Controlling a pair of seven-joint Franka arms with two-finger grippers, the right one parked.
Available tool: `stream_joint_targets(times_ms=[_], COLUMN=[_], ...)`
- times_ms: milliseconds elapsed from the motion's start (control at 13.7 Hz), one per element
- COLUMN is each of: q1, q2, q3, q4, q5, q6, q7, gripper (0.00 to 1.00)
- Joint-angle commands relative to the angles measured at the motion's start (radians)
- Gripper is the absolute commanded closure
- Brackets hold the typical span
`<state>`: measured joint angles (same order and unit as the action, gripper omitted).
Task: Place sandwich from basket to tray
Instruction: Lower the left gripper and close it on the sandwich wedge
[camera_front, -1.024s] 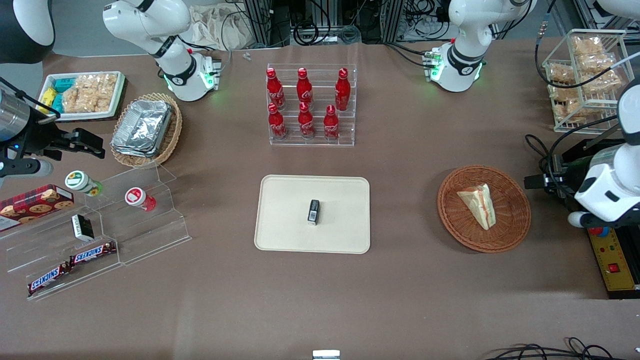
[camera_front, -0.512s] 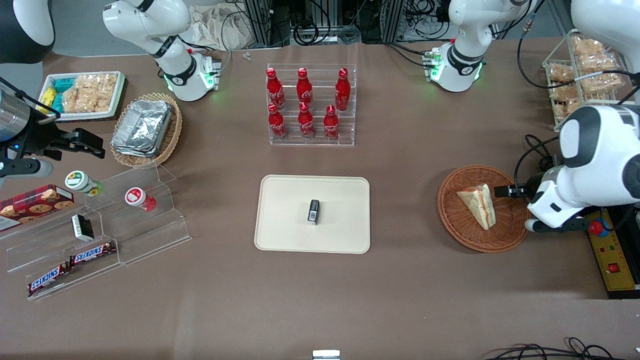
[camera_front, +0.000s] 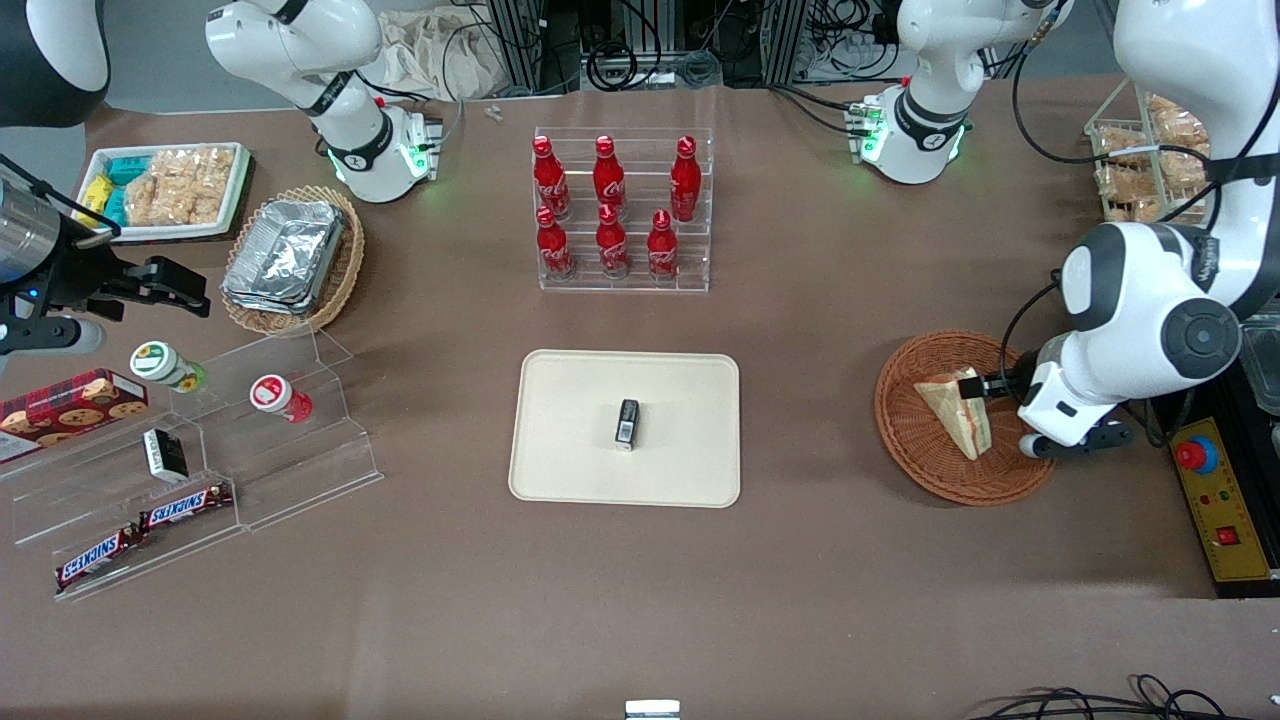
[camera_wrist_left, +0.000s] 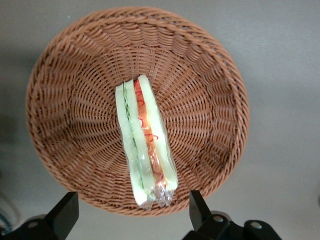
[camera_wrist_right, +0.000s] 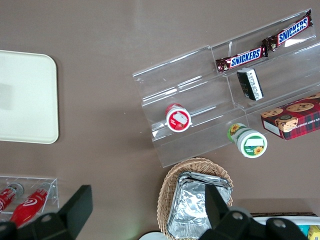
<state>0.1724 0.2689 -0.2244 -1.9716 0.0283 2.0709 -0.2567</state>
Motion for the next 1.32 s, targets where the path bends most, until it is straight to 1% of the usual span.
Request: stream_joint_targets(times_ms=[0, 220, 439, 805, 1171, 1244], q1=[0.007, 0.045, 0.055, 0.061, 0.055, 0.053], q2=[-0.004, 0.007, 0.027, 0.056, 0.058, 0.055], q3=[-0.001, -0.003, -0.003, -0.003, -0.007, -0.009], q4=[-0.090, -0.156, -0.222, -0.222, -0.216, -0.214], q5=[-0.007, -0.008, -0.008, -0.010, -0.011, -0.011], q6=[0.127, 0.236, 0.354, 0.373, 0.373, 0.371], q7=[-0.096, -0.105, -0.105, -0.107, -0.124, -0.136], gripper=[0.01, 0.01, 0.02, 0.03, 0.21, 0.33])
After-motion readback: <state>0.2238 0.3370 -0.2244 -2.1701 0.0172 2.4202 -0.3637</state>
